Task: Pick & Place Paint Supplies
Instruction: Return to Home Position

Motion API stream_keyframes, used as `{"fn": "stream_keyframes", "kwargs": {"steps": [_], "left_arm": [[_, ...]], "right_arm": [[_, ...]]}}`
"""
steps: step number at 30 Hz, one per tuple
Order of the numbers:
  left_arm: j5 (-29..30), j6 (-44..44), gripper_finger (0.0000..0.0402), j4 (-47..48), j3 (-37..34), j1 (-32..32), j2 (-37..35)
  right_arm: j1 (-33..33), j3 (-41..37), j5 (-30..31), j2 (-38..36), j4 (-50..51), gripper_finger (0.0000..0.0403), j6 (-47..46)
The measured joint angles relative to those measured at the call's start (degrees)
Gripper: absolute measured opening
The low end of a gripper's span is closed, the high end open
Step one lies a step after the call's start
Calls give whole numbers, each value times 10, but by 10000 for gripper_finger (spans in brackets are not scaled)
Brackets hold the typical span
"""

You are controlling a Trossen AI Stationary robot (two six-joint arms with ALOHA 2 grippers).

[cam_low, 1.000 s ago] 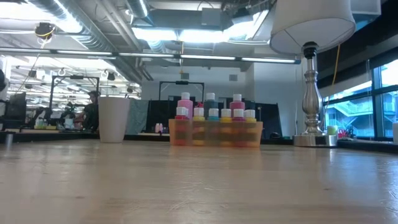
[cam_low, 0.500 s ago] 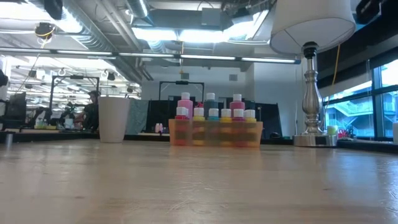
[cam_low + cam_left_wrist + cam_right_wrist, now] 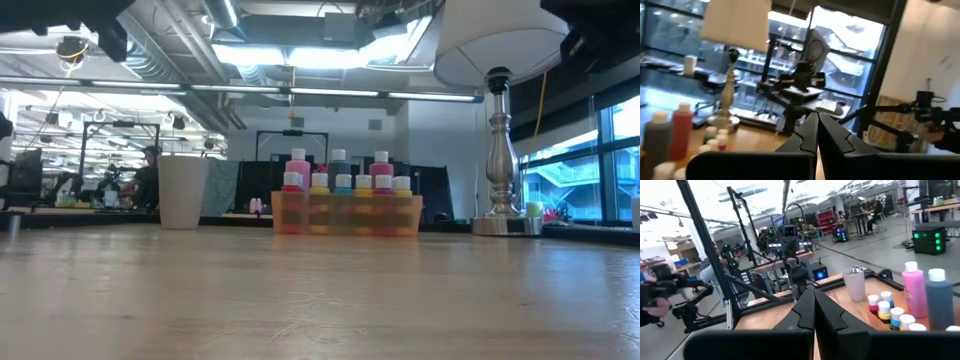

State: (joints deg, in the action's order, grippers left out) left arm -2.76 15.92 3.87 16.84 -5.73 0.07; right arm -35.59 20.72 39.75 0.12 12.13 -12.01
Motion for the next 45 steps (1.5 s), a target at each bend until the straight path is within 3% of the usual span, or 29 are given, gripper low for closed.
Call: {"fn": "stream_keyframes", "kwargs": {"steps": [7, 16, 23, 33, 45], "left_arm": [[-52, 0, 3, -133, -93, 0, 0], [-22, -4, 4, -160, -138, 0, 0], [-18, -18, 4, -175, -150, 0, 0], [-10, 6, 4, -171, -163, 0, 2], [29, 74, 6, -67, -163, 0, 2]], "right_arm": [[0, -68, -42, 0, -81, 0, -8], [0, -146, -137, 0, -198, 0, -3], [0, -165, -205, 0, -207, 0, -2], [1, -203, -199, 1, -219, 0, -15], [8, -202, -171, 12, -156, 3, -38]]}}
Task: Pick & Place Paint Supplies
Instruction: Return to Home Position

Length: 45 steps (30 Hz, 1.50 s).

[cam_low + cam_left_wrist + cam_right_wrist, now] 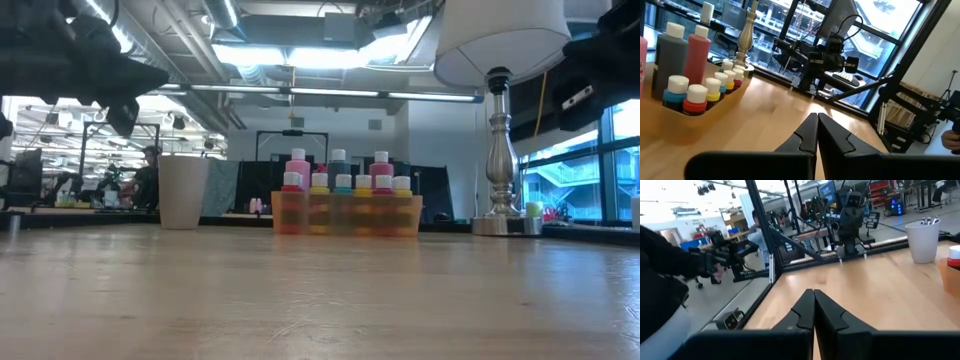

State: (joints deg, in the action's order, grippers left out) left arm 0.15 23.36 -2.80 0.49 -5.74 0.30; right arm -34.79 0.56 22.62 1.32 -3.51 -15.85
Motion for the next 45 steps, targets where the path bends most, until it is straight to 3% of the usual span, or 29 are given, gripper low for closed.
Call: {"fn": "stream_keyframes", "kwargs": {"steps": [7, 19, 45], "left_arm": [[2, 27, 4, 21, 0, 0, 1], [2, -36, 10, 21, 0, 0, 15], [3, -31, 7, 22, 0, 0, 15]], "right_arm": [[0, 0, -2, 10, -1, 7, 107], [0, 0, -2, 10, -1, 9, 103], [0, 0, -2, 11, -1, 9, 103]]}}
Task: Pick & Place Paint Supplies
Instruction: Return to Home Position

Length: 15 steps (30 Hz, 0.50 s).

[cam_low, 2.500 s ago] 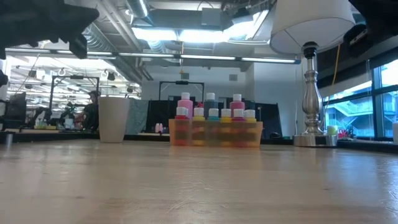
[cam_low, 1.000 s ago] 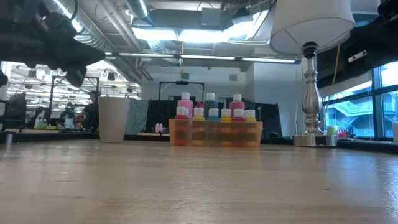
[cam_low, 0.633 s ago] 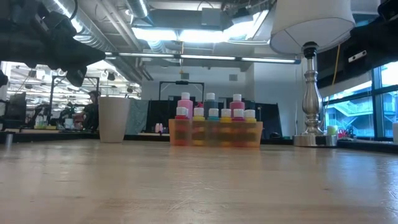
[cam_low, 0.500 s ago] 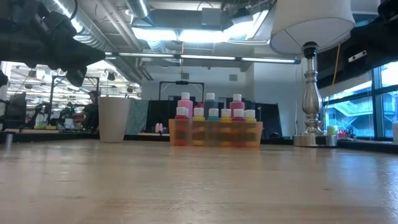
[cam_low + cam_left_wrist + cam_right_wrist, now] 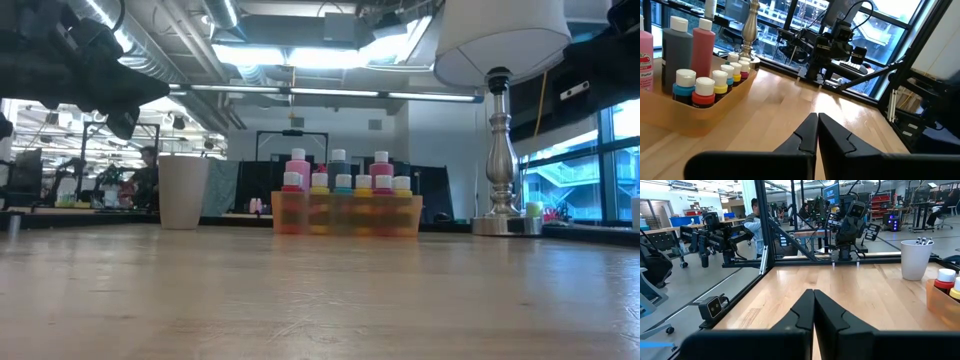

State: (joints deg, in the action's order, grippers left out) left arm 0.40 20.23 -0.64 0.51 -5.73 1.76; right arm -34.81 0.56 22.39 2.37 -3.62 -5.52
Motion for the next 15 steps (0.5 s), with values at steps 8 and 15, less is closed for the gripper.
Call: {"fn": "stream_keyframes", "kwargs": {"steps": [8, 15], "left_arm": [[0, 0, 10, 0, 0, 0, 0], [0, 0, 7, 0, 0, 0, 0]], "right_arm": [[0, 0, 0, 0, 0, 9, 0], [0, 0, -1, 0, 0, 9, 0]]}}
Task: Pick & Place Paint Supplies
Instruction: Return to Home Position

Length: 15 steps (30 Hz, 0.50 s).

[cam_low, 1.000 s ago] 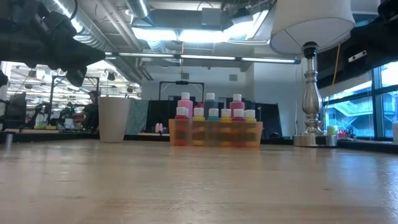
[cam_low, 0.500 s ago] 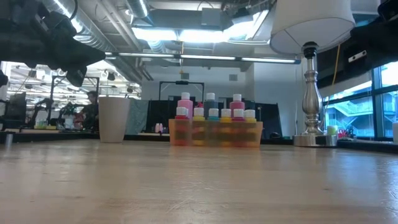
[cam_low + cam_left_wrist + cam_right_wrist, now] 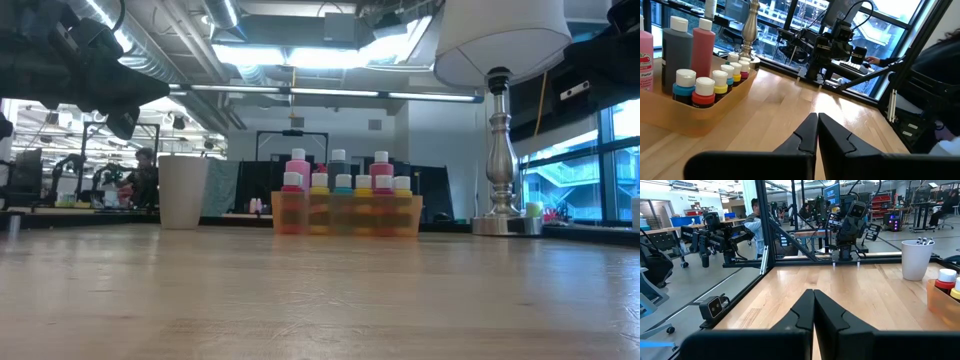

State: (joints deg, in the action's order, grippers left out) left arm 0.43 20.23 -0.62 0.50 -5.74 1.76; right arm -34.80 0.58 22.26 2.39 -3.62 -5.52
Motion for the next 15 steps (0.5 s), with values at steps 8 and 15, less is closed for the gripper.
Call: {"fn": "stream_keyframes", "kwargs": {"steps": [8, 15], "left_arm": [[0, 0, 9, 0, 0, 0, 0], [0, 0, 8, 0, 0, 0, 0]], "right_arm": [[0, 0, 0, 0, 0, 9, 0], [0, 0, 0, 0, 0, 9, 0]]}}
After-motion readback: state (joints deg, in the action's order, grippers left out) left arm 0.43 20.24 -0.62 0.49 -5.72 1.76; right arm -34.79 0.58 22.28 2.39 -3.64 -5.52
